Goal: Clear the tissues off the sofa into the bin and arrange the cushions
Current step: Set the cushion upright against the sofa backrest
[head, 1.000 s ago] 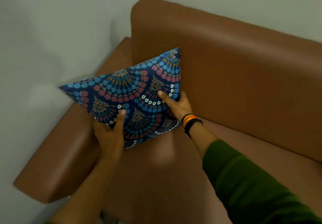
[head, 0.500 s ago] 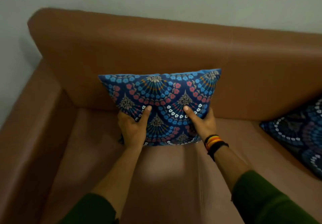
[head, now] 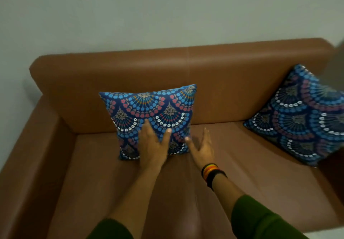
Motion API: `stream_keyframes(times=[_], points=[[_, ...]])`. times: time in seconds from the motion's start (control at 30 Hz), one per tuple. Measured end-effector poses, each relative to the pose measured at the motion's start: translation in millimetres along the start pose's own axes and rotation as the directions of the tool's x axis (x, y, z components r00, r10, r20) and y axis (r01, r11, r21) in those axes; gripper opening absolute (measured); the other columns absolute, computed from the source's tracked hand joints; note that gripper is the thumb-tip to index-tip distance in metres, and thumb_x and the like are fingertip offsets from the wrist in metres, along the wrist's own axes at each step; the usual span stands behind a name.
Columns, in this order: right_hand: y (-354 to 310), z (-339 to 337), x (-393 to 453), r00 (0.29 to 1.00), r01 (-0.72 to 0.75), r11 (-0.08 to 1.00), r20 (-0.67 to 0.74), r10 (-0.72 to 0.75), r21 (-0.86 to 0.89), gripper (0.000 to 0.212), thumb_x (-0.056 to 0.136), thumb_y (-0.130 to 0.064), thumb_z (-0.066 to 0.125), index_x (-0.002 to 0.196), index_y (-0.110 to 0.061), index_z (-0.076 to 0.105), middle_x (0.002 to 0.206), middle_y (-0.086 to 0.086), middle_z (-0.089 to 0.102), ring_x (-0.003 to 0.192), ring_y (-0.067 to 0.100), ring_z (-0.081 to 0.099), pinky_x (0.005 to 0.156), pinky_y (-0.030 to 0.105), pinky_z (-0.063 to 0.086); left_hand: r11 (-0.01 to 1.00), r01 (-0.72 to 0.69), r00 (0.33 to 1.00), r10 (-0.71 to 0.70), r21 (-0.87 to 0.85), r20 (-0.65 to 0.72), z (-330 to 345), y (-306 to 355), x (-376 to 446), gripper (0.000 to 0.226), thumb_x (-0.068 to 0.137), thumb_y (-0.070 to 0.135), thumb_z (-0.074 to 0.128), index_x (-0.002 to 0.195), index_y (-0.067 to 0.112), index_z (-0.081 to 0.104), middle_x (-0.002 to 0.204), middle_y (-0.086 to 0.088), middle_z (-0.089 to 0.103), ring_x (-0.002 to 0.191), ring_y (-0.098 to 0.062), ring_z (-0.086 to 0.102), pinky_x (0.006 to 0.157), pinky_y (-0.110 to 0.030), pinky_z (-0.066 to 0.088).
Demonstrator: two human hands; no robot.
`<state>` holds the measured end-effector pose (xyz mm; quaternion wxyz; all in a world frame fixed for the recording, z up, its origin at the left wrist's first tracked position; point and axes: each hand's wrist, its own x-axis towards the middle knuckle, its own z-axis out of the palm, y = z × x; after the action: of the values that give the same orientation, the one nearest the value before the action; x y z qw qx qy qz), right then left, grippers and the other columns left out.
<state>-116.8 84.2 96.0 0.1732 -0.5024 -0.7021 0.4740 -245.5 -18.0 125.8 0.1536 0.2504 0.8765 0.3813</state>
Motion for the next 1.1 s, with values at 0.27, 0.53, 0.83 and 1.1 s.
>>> stream_keyframes(times=[0.27, 0.53, 0.83, 1.1], points=[[55.3, -177.5, 11.2, 0.921, -0.201, 0.966, -0.304, 0.243, 0.165, 0.080, 0.092, -0.052, 0.059, 0.154, -0.013, 0.026, 0.161, 0.010, 0.028, 0.144, 0.029, 0.032, 0.117, 0.046, 0.029, 0.977, -0.214, 0.935, 0.200, 0.016, 0.293, 96.8, 145.3, -38.5, 0.081, 0.095, 0.070, 0.043, 0.162, 0.033, 0.015, 0.171, 0.003, 0.015, 0.157, -0.020, 0.012, 0.127, -0.046, 0.014], [173.0, -336.9, 79.9, 0.688, -0.366, 0.785, -0.422, 0.590, 0.500, 0.083, 0.088, -0.057, 0.063, 0.149, -0.010, 0.031, 0.147, 0.013, 0.044, 0.130, 0.036, 0.047, 0.105, 0.048, 0.041, 0.981, -0.190, 0.822, 0.178, -0.034, 0.541, 287.6, 251.4, -11.8, 0.086, 0.091, 0.075, 0.046, 0.161, 0.031, 0.020, 0.168, -0.002, 0.025, 0.152, -0.025, 0.026, 0.121, -0.044, 0.028], [254.4, -396.6, 134.1, 0.759, -0.268, 0.788, -0.382, 0.527, 0.554, 0.104, 0.063, -0.063, 0.084, 0.146, -0.033, 0.030, 0.143, -0.004, 0.050, 0.125, 0.023, 0.054, 0.104, 0.050, 0.048, 0.990, 0.055, 0.800, 0.033, -0.128, 0.599, 416.8, 293.2, 29.9, 0.129, 0.061, 0.085, 0.072, 0.161, 0.032, 0.009, 0.169, 0.002, 0.021, 0.154, -0.027, 0.025, 0.122, -0.053, 0.030], [184.3, -362.9, 120.0, 0.943, -0.150, 0.893, -0.209, 0.258, 0.425, 0.070, 0.080, -0.046, 0.078, 0.140, -0.033, 0.044, 0.128, -0.015, 0.058, 0.106, 0.003, 0.058, 0.078, 0.015, 0.048, 0.936, 0.250, 0.911, -0.140, -0.248, 0.387, 322.8, 255.9, 12.5, 0.092, 0.055, 0.074, 0.086, 0.129, 0.034, 0.048, 0.129, 0.012, 0.063, 0.119, -0.013, 0.061, 0.103, -0.046, 0.054]])
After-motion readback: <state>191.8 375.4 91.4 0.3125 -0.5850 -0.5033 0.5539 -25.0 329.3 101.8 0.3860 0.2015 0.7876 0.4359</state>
